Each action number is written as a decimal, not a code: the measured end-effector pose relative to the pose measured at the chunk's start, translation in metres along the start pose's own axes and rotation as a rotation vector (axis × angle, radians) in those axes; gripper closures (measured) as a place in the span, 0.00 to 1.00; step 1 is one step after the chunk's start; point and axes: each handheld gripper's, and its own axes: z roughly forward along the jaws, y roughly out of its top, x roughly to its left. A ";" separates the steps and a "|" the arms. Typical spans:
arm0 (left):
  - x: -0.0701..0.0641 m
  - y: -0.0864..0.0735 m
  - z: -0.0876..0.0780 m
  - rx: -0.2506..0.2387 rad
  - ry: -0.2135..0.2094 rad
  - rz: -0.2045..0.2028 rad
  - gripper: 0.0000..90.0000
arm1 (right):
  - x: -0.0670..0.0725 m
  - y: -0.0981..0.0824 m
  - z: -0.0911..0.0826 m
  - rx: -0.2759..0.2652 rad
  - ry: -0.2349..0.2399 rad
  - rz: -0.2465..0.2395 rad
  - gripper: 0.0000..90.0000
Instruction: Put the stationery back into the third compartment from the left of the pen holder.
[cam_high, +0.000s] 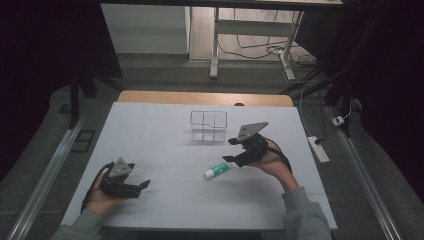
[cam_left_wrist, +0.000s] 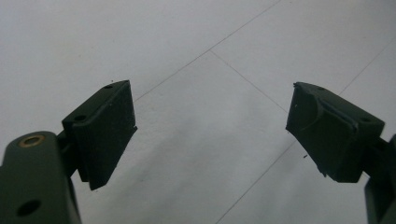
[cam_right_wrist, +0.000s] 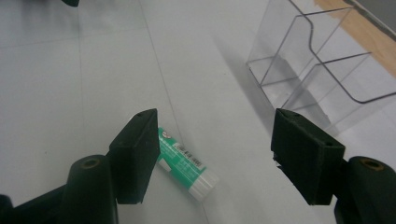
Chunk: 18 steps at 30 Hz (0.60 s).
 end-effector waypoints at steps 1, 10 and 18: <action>0.000 0.000 0.000 0.000 0.000 0.000 0.17 | 0.003 0.002 0.003 0.011 0.008 -0.014 0.36; -0.001 0.000 -0.001 -0.002 0.002 0.004 0.17 | 0.009 0.008 0.014 0.044 0.069 -0.058 0.37; -0.002 0.000 -0.001 -0.002 0.003 0.004 0.17 | 0.014 0.013 0.025 0.077 0.124 -0.103 0.37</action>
